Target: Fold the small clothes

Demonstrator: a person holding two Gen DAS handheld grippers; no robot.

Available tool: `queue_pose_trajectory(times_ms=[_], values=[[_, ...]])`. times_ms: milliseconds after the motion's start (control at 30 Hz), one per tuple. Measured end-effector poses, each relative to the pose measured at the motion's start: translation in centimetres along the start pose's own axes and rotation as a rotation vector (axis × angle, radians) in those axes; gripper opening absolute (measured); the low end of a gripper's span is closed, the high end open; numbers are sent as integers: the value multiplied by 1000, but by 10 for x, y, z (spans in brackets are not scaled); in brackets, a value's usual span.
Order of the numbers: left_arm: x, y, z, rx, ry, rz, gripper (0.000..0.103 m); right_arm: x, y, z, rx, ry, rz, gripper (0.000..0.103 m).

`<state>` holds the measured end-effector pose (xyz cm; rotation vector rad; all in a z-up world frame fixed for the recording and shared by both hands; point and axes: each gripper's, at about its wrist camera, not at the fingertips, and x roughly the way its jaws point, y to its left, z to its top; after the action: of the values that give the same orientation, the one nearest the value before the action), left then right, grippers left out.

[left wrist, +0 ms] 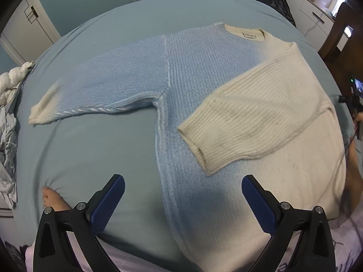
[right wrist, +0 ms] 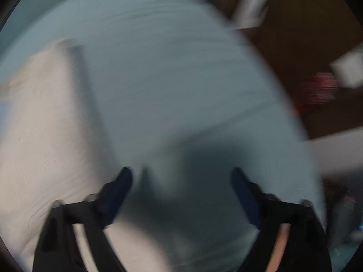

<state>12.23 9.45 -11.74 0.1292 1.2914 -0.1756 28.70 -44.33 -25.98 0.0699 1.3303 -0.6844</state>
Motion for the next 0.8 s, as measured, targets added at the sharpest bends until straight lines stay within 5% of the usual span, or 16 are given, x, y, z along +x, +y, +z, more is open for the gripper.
queue_pose_trajectory(times_ms=[67, 100, 200, 367, 467, 600, 733, 800], values=[[-2, 0, -1, 4, -5, -7, 103, 19, -35, 6, 65, 35, -74, 60], [-3, 0, -2, 8, -10, -9, 103, 37, -70, 7, 149, 123, 41, 60], [-2, 0, -1, 4, -8, -3, 103, 43, -113, 0, 282, 166, 351, 61], [2, -2, -1, 3, 11, 7, 103, 8, -75, 21, 79, 172, 584, 69], [1, -4, -1, 14, 3, 17, 103, -13, -41, 54, 31, 139, 645, 92], [-1, -1, -2, 14, -3, 8, 103, -21, 2, 97, 40, 127, 668, 92], [2, 5, -6, 16, 3, 15, 103, -23, 36, 89, 124, 138, 655, 92], [4, 7, -8, 21, 9, 8, 103, -33, 51, 86, 57, 74, 563, 87]])
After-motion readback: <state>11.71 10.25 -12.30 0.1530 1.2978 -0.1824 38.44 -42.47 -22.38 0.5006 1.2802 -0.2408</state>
